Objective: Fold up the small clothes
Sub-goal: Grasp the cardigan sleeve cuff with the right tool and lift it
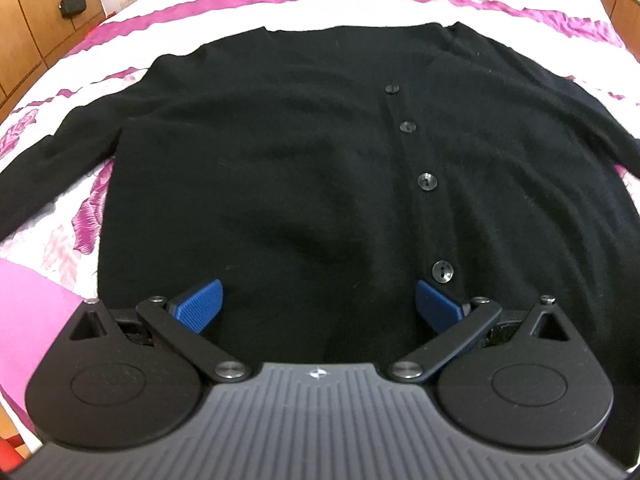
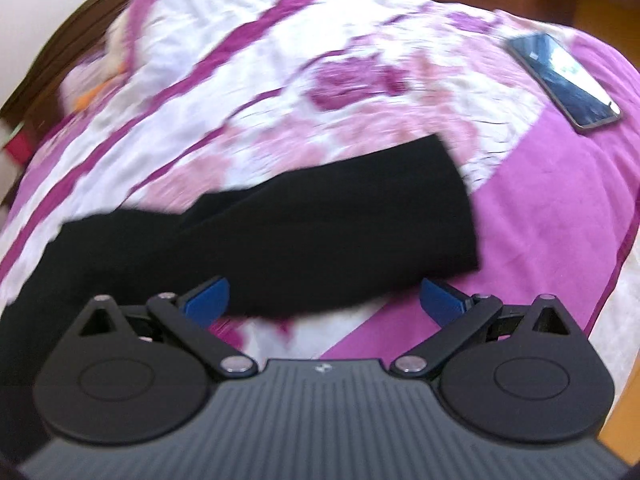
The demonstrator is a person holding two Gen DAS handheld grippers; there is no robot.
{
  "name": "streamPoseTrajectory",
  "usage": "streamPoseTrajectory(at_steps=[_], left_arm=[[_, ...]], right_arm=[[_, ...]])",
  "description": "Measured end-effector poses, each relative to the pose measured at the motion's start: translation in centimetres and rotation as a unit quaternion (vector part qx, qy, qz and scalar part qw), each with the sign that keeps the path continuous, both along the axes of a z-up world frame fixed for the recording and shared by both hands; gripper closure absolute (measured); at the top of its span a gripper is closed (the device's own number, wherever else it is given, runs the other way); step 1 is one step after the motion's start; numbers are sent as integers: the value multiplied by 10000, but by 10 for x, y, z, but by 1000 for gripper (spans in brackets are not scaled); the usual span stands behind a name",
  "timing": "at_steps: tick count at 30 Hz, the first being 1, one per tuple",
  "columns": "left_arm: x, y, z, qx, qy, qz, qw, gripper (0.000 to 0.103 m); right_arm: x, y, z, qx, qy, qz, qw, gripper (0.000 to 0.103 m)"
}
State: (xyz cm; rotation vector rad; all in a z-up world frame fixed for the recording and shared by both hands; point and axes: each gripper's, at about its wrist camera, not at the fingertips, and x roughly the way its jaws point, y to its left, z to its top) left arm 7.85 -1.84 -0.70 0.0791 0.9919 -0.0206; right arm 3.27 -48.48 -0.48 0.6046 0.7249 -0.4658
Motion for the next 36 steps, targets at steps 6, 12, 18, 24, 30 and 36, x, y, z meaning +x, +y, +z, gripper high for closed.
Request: streamPoseTrajectory(at_steps=[6, 12, 18, 24, 30, 36], left_arm=[[8, -4, -12, 123, 78, -24, 9999, 0], [12, -6, -18, 154, 132, 40, 9998, 0], [12, -4, -21, 131, 72, -6, 9999, 0], [4, -4, -21, 215, -121, -179, 9995, 0], [2, -3, -17, 204, -114, -287, 9993, 0], [-1, 0, -12, 148, -77, -295, 9994, 0]], right_arm=[[8, -17, -30, 408, -424, -155, 9981, 0], [3, -15, -35, 348, -658, -237, 9969, 0], [-9, -33, -27, 983, -1382, -717, 9829, 5], [-2, -35, -22, 933, -1246, -803, 9845, 87], [-2, -25, 8, 569, -1538, -439, 9855, 91], [11, 1, 50, 247, -1824, 248, 9826, 92]])
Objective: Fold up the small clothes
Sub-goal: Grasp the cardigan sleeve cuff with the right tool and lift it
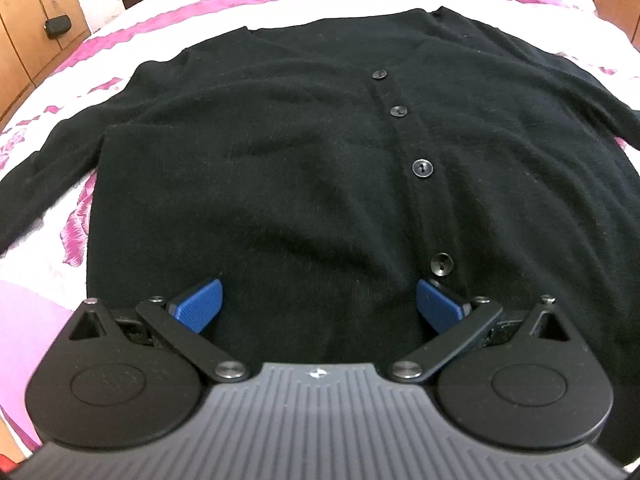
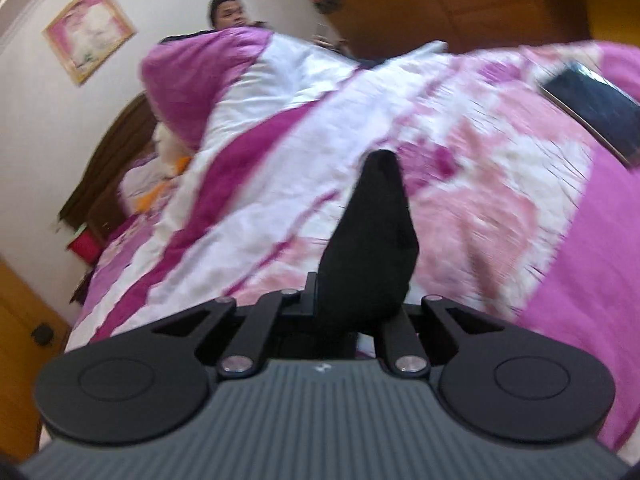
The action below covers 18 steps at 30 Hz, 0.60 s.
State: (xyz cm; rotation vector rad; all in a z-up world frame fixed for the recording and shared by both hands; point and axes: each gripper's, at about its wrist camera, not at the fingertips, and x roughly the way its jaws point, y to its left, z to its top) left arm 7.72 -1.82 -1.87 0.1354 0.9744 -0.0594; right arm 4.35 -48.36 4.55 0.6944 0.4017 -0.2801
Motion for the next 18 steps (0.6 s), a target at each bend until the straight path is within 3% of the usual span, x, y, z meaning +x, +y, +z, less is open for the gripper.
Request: streamPoseTrajectory(at_steps=[8, 18], left_arm=[[-8, 10, 8, -221, 66, 24, 9997, 0], [-12, 35, 17, -540, 17, 125, 9985, 0]], right_arm=[[34, 60, 44, -275, -312, 960, 9945, 92], [79, 176, 83, -503, -531, 2279, 9709, 92]])
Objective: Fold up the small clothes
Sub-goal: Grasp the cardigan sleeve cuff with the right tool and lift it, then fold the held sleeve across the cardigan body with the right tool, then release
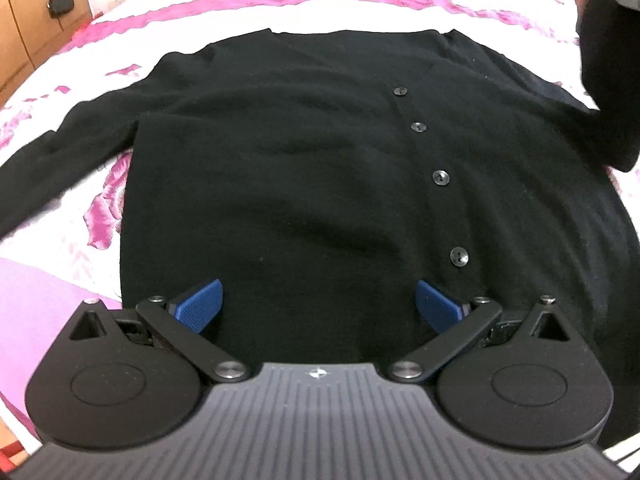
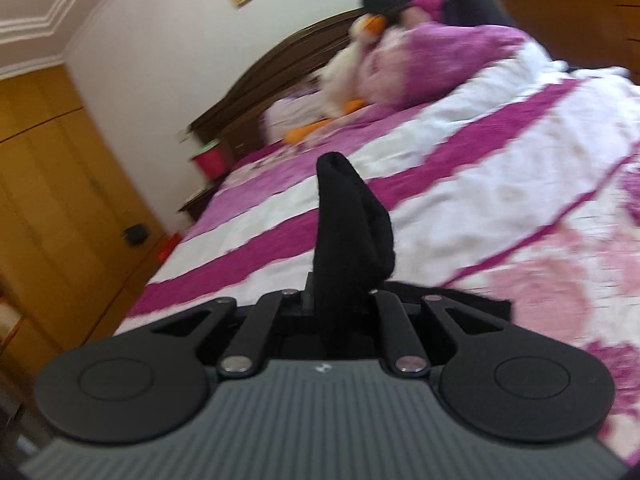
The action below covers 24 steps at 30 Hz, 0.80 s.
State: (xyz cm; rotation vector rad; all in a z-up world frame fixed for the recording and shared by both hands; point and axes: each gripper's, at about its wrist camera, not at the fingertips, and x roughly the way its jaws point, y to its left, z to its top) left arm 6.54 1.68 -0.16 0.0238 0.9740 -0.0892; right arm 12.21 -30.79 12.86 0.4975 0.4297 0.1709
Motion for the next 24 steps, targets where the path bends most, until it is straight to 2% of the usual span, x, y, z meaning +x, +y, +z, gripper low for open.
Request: streamPoseTrajectory(at_steps=[4, 8, 19, 24], left_arm=[[3, 13, -3, -124, 80, 179, 9997, 0], [1, 24, 1, -178, -11, 237, 9996, 0], [-3, 53, 0, -65, -132, 606, 9981, 0], [-5, 57, 0, -45, -142, 672, 9976, 0]], right_arm=[[11, 53, 2, -163, -32, 469, 9988, 92], [23, 94, -8, -207, 106, 832, 9963, 92], [43, 194, -64, -450, 759, 1672, 9820, 91], [55, 211, -88, -650, 995, 1975, 9731, 89]])
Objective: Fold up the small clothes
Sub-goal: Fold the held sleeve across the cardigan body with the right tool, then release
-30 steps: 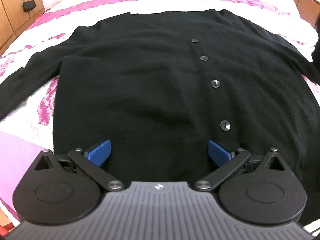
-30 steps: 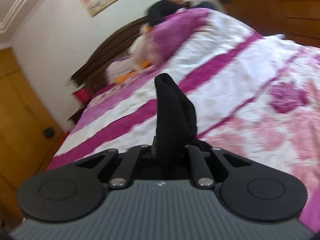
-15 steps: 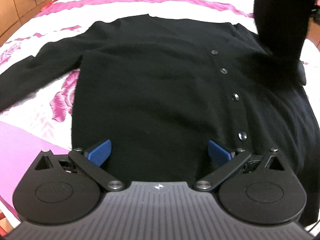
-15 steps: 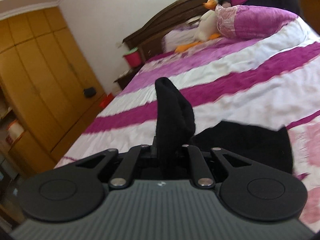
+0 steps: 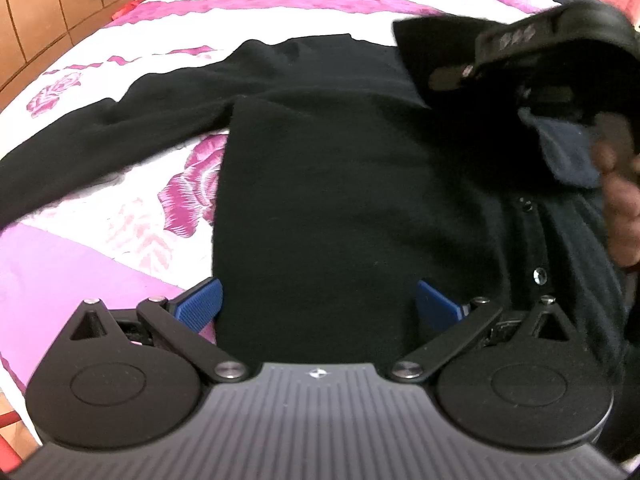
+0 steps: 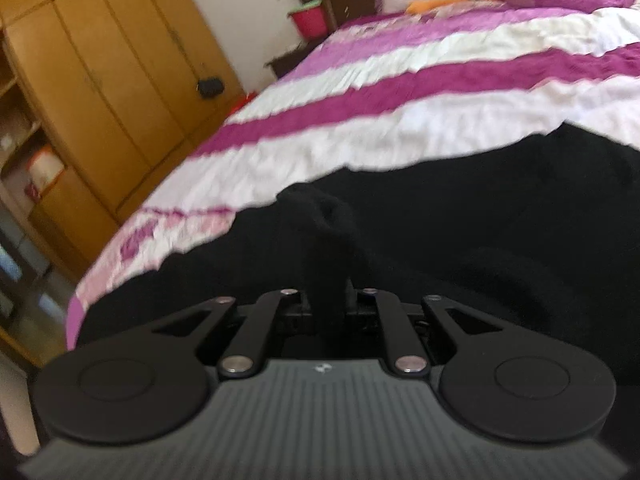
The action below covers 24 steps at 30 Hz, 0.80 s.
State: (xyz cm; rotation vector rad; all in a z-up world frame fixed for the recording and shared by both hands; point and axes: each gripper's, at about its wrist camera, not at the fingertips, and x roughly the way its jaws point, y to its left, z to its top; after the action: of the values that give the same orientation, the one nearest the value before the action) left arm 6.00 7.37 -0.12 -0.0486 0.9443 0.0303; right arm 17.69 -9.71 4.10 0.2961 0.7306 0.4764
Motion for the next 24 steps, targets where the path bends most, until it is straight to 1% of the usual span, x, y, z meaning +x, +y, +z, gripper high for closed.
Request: streamPoseTrajectory(at_steps=[1, 3, 5, 7, 10, 13, 15, 21, 24], left_arm=[[-1, 1, 0, 6, -8, 37, 10000, 0], [0, 5, -1, -29, 24, 110, 9999, 0], [0, 9, 0, -71, 31, 145, 9999, 0], [-2, 10, 1, -84, 7, 118, 9999, 0], [-2, 11, 3, -119, -16, 55, 9999, 0], [-3, 9, 3, -228, -2, 47, 9997, 0], [-3, 9, 5, -294, -23, 15, 9996, 0], [-6, 8, 15, -493, -189, -51, 9986, 0], [0, 5, 19, -597, -196, -89, 9980, 0]], right_arm=[[1, 3, -3, -11, 43, -5, 10000, 89], [1, 5, -6, -36, 80, -15, 10000, 83], [-2, 7, -5, 25, 50, 97, 9999, 66], [-8, 8, 0, -103, 33, 210, 9997, 57], [-22, 7, 8, -405, -65, 362, 9985, 57], [-39, -3, 11, -489, -125, 555, 9972, 58], [-49, -16, 12, -514, -128, 538, 9971, 58], [-64, -71, 12, -608, -135, 76, 9980, 58], [-65, -101, 10, -714, -63, -306, 9970, 58]])
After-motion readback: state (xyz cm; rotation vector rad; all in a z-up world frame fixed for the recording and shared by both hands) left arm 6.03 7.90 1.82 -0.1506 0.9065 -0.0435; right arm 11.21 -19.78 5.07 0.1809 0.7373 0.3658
